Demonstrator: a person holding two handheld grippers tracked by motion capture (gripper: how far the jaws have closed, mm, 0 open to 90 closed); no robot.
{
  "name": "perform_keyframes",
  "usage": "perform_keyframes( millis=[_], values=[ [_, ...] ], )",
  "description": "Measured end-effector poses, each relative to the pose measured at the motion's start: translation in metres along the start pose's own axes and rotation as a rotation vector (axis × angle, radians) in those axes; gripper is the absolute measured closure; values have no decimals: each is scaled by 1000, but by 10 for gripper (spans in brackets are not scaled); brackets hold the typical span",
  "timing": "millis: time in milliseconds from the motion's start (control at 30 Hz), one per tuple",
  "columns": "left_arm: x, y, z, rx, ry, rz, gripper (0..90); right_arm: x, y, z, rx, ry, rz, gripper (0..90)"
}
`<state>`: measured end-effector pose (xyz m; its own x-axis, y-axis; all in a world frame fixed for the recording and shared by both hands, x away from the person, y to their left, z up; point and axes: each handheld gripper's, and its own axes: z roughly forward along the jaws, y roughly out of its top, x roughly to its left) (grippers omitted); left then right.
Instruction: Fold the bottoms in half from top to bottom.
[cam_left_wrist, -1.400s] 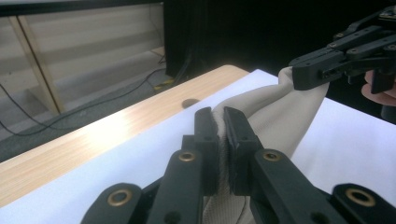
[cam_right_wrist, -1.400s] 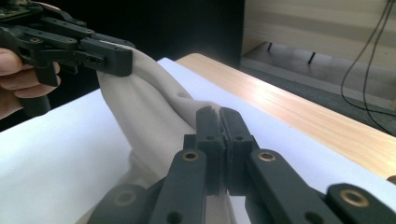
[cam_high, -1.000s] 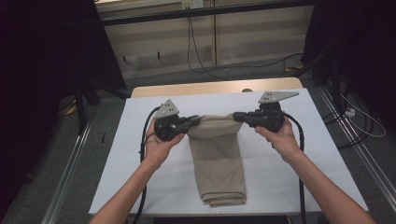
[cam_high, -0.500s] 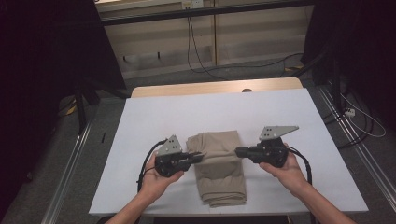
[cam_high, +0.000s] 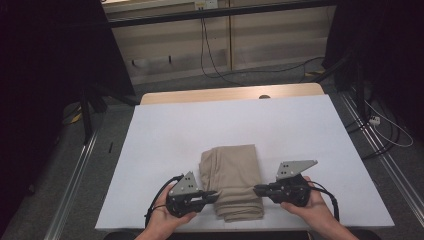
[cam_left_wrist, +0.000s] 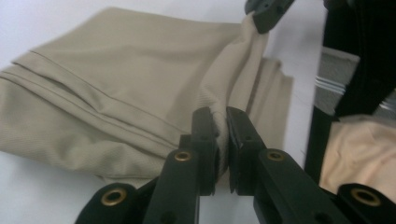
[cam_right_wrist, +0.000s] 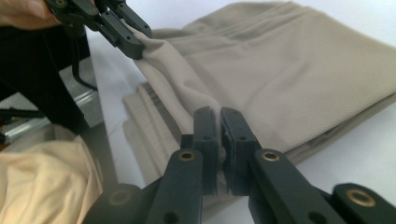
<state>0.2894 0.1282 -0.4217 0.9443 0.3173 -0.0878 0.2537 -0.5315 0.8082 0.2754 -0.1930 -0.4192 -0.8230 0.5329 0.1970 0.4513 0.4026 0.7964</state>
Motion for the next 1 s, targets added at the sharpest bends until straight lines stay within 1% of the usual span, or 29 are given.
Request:
perform_keyframes(
  millis=[33, 67, 100, 167, 233, 267, 367, 400, 467, 533, 567, 600, 633, 667, 700, 733, 767, 800, 833, 867, 900, 933, 967, 1000],
  values=[
    [-2, -1, -1, -4, 13, 1, 791, 2, -1, 0, 5, -3, 1, 803],
    [-2, -1, -2, 0, 11, 6, 772, 3, -2, 1, 11, -2, -1, 799],
    [-2, -3, -3, -6, 12, -1, 767, 4, -2, 1, 20, 6, -6, 807],
    [-4, -5, -2, -6, -4, -8, 732, 7, -4, 2, 33, 12, -22, 797],
    [-6, -6, 0, -2, -17, -1, 711, 9, -6, 2, 37, 16, -21, 792],
    [-8, -7, 2, 9, -24, -1, 700, 10, -7, 2, 36, 17, -23, 787],
    [-12, -9, 8, 44, -38, 6, 691, 15, -15, 3, 58, 9, -26, 774],
    [-13, -10, 8, 46, -40, 7, 692, 17, -19, 4, 71, 2, -37, 766],
    [-13, -12, 11, 66, -54, 4, 687, 18, -22, 5, 91, -1, -47, 756],
    [-15, -14, 13, 73, -54, 5, 684, 19, -25, 6, 97, 1, -49, 753],
    [-15, -14, 13, 79, -52, 15, 683, 20, -25, 6, 102, -3, -63, 752],
    [-16, -13, 13, 93, -48, 27, 680, 21, -26, 7, 104, -6, -68, 747],
    [-16, -13, 14, 93, -54, 24, 679, 21, -27, 8, 104, -6, -66, 743],
    [-15, -13, 14, 95, -63, 22, 673, 22, -27, 9, 109, -9, -74, 742],
    [-15, -13, 14, 93, -63, 14, 674, 23, -28, 9, 111, -14, -84, 738],
    [-15, -14, 13, 91, -65, 10, 670, 23, -28, 10, 109, -13, -78, 723],
    [-15, -13, 13, 88, -61, 10, 660, 22, -27, 9, 108, -8, -71, 707],
    [-16, -12, 12, 71, -42, -2, 651, 22, -27, 9, 101, -9, -63, 684],
    [-16, -11, 11, 59, -33, -14, 616, 22, -26, 8, 90, -11, -52, 663],
    [-16, -10, 9, 51, -19, -12, 569, 22, -26, 8, 82, -17, -50, 632],
    [-15, -9, 8, 29, 1, -23, 536, 22, -24, 7, 71, -34, -54, 601],
    [-13, -8, 6, 18, 12, -34, 494, 21, -22, 6, 51, -50, -57, 575],
    [-11, -6, 6, 7, 19, -52, 454, 20, -19, 5, 26, -65, -50, 544],
    [-9, -5, 5, -1, 35, -60, 407, 18, -17, 5, 8, -70, -43, 495]
  ],
)
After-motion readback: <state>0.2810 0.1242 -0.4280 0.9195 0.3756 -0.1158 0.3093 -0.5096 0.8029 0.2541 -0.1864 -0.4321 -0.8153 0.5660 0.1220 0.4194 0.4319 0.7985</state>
